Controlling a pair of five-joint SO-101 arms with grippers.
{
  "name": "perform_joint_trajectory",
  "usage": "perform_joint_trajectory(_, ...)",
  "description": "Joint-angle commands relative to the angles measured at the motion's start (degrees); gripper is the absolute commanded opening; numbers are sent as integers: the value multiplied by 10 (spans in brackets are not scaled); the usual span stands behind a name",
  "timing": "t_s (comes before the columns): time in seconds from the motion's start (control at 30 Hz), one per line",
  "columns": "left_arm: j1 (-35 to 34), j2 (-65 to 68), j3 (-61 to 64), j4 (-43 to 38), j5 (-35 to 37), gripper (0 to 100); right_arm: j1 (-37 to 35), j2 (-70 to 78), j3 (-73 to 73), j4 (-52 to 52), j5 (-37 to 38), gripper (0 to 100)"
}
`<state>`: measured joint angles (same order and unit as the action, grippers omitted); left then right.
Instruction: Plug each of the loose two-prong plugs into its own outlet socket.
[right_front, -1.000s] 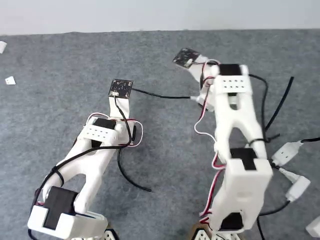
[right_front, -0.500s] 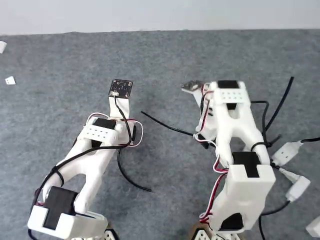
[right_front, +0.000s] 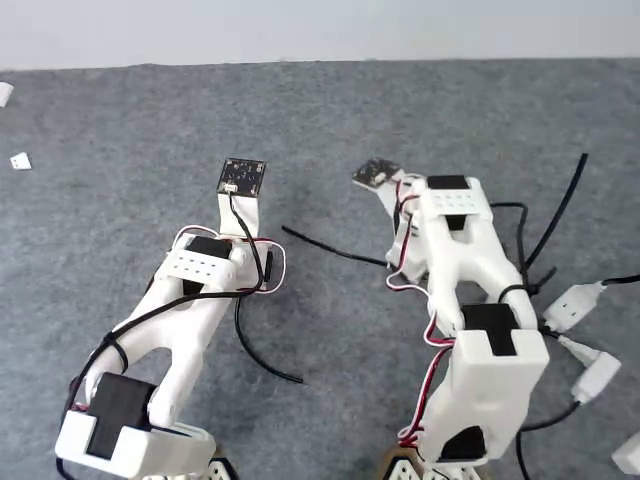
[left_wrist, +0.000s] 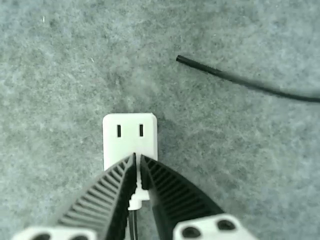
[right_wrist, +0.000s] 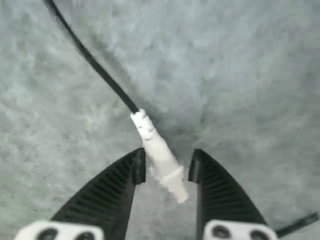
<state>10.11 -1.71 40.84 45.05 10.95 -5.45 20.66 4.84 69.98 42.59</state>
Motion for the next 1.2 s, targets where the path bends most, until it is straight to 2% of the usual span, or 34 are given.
perform_joint_trajectory(0.0, -4, -4, 2, 3, -6, 16, -15, -29, -51, 12, 45, 88)
perform_joint_trajectory(0.1, -4, -4, 2, 3, -6, 16, -32, -32, -58, 39, 82, 74)
perform_joint_trajectory(0.23, -4, -4, 2, 3, -6, 16, -44, -51, -57, 95, 147, 172)
perform_joint_trajectory(0.33, -4, -4, 2, 3, -6, 16, -40, -55, -57, 87, 153, 211)
perform_joint_trajectory(0.4, -4, -4, 2, 3, -6, 16, -33, -50, -57, 67, 167, 177)
perform_joint_trajectory(0.53, -4, -4, 2, 3, -6, 16, -17, -44, -57, 36, 167, 0)
perform_joint_trajectory(0.6, -4, -4, 2, 3, -6, 16, -15, -46, -57, 42, 159, 32)
perform_joint_trajectory(0.67, -4, -4, 2, 3, -6, 16, -22, -46, -57, 61, 159, 5)
perform_joint_trajectory(0.87, -4, -4, 2, 3, -6, 16, -46, -43, -57, 108, 158, 9)
perform_joint_trajectory(1.0, -4, -4, 2, 3, -6, 16, -25, -26, -55, 78, 159, 9)
perform_joint_trajectory(1.17, -4, -4, 2, 3, -6, 16, 29, 16, -57, -14, 159, 9)
